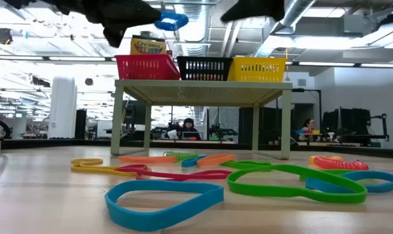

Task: Pick & Place Office Desk Supplies
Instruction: Put the blue spring keychain into the yellow bin on the shelf

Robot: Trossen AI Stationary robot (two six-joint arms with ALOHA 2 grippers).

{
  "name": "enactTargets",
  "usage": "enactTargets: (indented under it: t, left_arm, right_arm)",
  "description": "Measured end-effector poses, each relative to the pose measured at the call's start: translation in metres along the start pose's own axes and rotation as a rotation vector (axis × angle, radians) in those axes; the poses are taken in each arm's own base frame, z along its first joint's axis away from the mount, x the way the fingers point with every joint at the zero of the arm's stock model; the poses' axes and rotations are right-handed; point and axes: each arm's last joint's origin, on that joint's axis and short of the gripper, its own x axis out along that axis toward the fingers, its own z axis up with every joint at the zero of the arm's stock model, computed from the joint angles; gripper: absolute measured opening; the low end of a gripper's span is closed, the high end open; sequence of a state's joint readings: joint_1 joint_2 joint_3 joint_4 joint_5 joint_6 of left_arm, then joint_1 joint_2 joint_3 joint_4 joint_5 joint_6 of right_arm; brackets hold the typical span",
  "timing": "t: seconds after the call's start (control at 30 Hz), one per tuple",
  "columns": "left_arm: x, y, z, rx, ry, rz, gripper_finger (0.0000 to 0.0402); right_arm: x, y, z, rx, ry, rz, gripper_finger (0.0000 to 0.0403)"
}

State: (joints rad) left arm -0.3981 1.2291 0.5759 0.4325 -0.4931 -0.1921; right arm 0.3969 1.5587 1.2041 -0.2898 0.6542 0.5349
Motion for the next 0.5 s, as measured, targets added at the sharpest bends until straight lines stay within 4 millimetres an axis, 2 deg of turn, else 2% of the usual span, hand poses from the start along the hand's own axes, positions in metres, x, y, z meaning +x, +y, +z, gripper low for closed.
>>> enactTargets:
  t: [0.23,0.5]
  left_arm:
    - [0.007,0.000,-0.002,0.019,-0.019,0.006,0.0002]
    - [0.018,-0.003,-0.014,0.029,0.000,0.006,0.0003]
  right_arm:
    - [0.032,0.001,-0.008,0.013,0.055,0.062,0.0253]
    - [0.045,-0.007,-0.003,0.018,0.060,0.092,0.0253]
